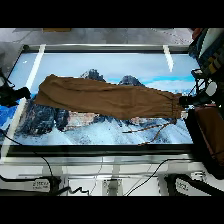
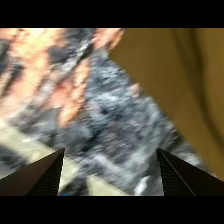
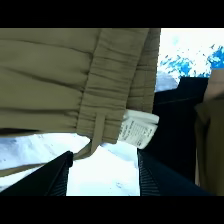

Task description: Fold the clothes and pants, and hang the long-sleeved shirts on hangers.

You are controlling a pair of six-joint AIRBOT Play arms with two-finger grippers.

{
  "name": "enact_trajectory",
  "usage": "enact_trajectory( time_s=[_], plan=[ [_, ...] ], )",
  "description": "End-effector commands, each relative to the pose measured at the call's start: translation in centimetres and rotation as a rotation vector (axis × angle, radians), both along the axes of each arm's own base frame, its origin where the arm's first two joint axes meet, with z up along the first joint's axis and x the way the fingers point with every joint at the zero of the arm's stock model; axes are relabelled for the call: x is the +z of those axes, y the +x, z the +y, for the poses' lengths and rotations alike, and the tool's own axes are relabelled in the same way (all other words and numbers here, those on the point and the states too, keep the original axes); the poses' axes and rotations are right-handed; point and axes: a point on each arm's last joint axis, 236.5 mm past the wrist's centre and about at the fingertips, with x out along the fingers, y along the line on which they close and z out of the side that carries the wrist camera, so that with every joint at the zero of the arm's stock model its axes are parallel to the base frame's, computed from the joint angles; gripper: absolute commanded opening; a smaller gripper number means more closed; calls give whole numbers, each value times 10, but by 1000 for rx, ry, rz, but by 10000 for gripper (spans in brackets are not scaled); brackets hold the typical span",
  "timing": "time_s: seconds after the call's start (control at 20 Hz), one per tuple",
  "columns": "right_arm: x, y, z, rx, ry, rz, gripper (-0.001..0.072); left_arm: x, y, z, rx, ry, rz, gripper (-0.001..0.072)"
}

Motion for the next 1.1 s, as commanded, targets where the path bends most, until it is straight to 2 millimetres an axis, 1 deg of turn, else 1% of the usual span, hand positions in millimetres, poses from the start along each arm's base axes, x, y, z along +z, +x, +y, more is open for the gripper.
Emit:
enact_trajectory(
  time_s=[0.0,0.05,0.15,0.25,0.35,0.45,0.5,0.55,0.65,0.7,0.85,1.05],
  plan=[
    [8,16,9,7,38,-79,452,3,37,-10,92,-166,-214,656],
    [10,19,12,6,50,-96,452,-9,37,-14,88,-179,-190,656],
    [12,25,16,6,68,-122,452,-38,37,-30,73,-223,-123,655],
    [13,27,18,5,80,-132,452,-56,46,-43,77,-231,-144,643],
    [13,27,18,4,81,-132,452,-71,53,-54,139,-245,-192,639],
    [13,27,18,5,81,-132,452,-93,46,-61,169,-252,-181,650],
    [13,27,18,5,81,-132,452,-104,39,-62,185,-254,-171,709],
    [13,27,18,5,80,-133,452,-112,35,-61,221,-264,-170,716],
    [15,29,18,5,78,-144,452,-119,33,-58,255,-265,-186,715],
    [17,32,17,6,76,-160,452,-117,38,-55,279,-270,-214,714],
    [23,42,15,7,67,-208,452,-104,63,-48,333,-279,-351,706],
    [26,46,15,7,65,-227,452,-104,84,-42,392,-286,-451,706]
  ],
)
